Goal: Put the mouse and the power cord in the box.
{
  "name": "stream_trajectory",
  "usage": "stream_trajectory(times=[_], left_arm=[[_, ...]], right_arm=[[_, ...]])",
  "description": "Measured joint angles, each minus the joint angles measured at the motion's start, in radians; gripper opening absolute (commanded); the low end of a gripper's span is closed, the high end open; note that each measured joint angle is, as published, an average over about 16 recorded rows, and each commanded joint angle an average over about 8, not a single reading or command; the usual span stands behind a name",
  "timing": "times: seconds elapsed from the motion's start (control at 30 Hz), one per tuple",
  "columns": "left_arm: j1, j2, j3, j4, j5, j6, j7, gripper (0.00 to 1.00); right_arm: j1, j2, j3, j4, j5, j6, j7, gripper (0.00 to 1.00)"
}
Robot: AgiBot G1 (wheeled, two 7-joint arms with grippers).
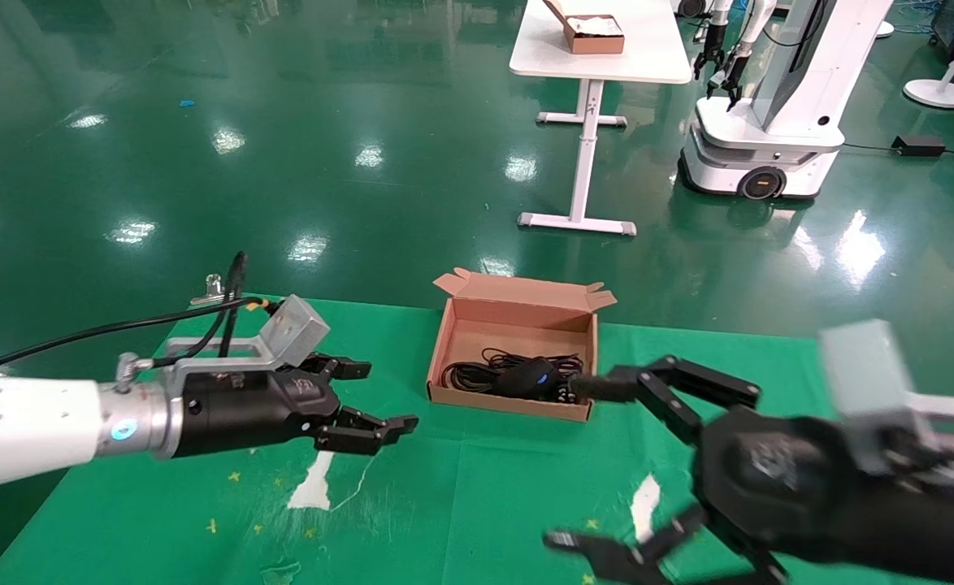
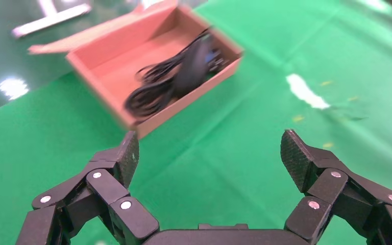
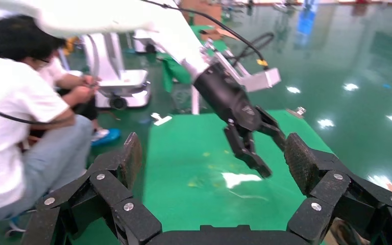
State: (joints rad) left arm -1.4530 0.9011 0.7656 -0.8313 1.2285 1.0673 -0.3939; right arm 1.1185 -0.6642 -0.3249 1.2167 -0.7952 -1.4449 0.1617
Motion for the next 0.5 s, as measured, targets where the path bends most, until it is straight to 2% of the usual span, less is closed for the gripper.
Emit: stream_trajectory(times=[0.23, 0.5], left_arm=[[0.092, -0.071, -0.118, -0.11, -0.121, 0.104, 0.05, 1.0], [0.195, -0.15, -0.251, -0.234, -0.257, 0.221, 0.106, 1.0]], right_arm=[[-0.037, 0.045, 0.038, 0.057, 0.055, -0.043, 0.022, 1.0], [-0.043, 0.053, 0.044, 0.067, 0.065, -0.051, 0.025, 1.0]])
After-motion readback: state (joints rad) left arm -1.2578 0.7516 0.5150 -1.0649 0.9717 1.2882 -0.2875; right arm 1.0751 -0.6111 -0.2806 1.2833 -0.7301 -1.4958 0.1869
